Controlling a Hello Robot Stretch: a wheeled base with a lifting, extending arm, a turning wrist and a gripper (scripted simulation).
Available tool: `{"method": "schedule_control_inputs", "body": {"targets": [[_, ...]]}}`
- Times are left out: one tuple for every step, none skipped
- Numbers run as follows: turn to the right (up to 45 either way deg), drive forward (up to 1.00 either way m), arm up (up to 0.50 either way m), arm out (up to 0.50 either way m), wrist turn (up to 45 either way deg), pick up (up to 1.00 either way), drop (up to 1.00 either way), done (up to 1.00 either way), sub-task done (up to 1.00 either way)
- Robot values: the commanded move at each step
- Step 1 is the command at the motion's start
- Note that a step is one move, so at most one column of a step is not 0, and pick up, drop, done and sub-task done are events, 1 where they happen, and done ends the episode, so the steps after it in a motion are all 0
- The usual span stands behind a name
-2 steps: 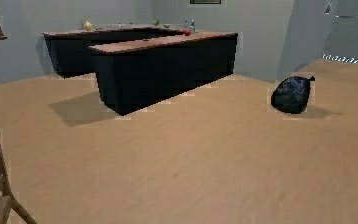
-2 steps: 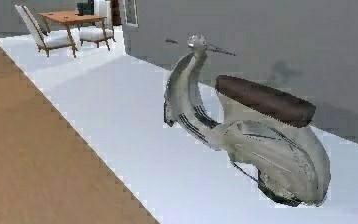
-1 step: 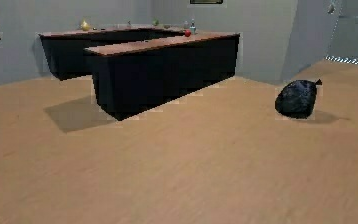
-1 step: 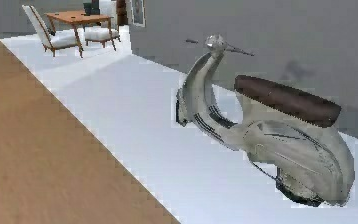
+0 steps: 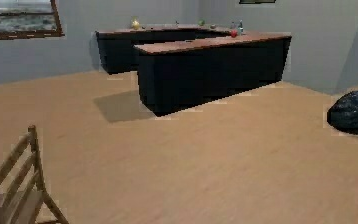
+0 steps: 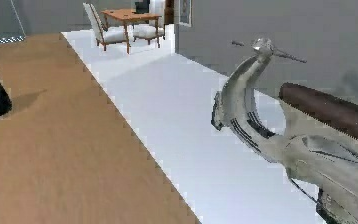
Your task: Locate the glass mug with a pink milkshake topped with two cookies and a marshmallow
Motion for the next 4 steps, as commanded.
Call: {"method": "schedule_control_inputs", "body": {"targets": [[0.0,0.95,0.0,0.0,0.0,0.0,0.0,0.0,0.0],[-33.0,0.0,0.0,0.0,0.0,0.0,0.0,0.0,0.0],[0.0,1.0,0.0,0.0,0.0,0.0,0.0,0.0,0.0],[0.0,1.0,0.0,0.0,0.0,0.0,0.0,0.0,0.0]]}}
